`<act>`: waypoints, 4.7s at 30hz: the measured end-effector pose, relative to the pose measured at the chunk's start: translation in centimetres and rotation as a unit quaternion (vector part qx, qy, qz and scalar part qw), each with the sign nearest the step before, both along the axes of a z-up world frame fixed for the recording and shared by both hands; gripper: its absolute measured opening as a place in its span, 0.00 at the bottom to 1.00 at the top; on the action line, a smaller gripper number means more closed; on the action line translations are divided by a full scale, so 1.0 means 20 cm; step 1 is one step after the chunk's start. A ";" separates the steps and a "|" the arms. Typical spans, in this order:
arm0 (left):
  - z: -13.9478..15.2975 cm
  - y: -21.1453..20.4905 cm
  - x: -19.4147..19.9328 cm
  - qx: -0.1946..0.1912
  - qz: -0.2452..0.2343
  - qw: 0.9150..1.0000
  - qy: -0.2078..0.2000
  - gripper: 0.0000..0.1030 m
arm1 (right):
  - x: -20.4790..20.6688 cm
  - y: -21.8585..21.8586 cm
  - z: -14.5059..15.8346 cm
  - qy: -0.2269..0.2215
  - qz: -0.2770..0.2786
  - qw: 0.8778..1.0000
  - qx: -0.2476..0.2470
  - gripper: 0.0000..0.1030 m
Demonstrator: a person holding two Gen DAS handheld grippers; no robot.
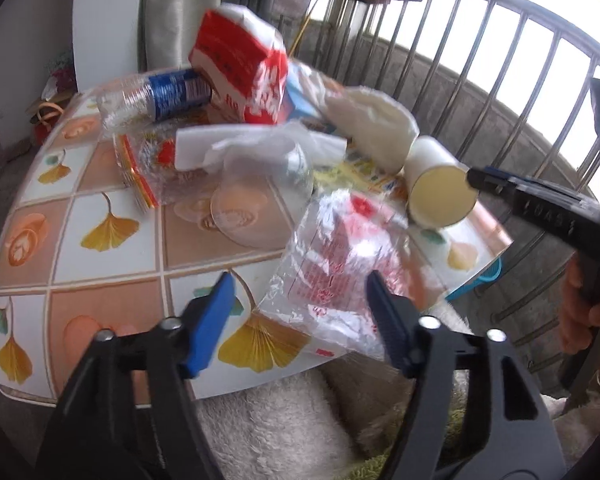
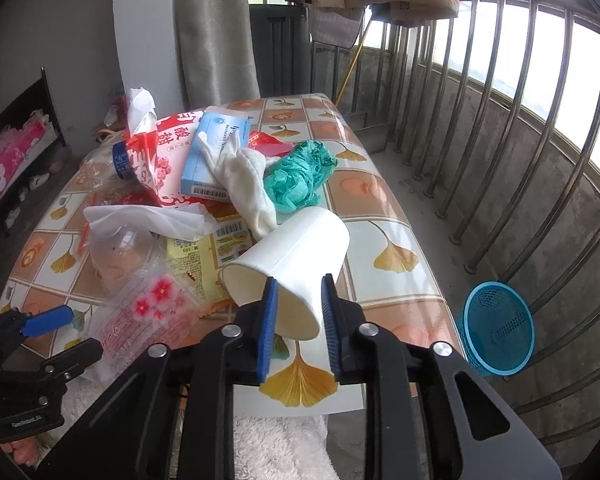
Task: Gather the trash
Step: 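Grasp the clear pink-printed bag with the left tool while the right tool grasps the white paper cup, then carry bag and cup to the blue wastebasket and open both tools over it, then move both tools back over the table toward the white tissues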
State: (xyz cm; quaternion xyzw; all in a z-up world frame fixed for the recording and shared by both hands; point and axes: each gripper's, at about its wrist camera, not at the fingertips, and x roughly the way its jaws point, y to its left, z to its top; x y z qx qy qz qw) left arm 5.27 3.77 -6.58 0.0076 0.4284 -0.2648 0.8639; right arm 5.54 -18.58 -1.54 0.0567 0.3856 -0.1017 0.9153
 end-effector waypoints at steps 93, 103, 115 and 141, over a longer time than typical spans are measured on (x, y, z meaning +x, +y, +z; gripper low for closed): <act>-0.39 -2.95 0.42 0.075 -0.319 0.939 0.102 0.30 | -0.67 -2.27 -1.24 -0.008 -0.472 0.795 0.382 0.41; -0.18 -2.77 0.39 0.044 -0.298 0.952 0.061 0.53 | -0.81 -2.17 -1.21 -0.016 -0.502 0.788 0.357 0.51; 0.53 -1.87 0.11 -0.064 -0.289 0.955 -0.031 0.81 | -0.69 -1.74 -0.54 -0.071 -0.395 0.884 0.239 0.68; 0.37 0.05 0.16 -0.082 0.062 0.992 -0.072 0.83 | 0.08 -0.40 0.02 -0.036 0.059 0.970 0.234 0.80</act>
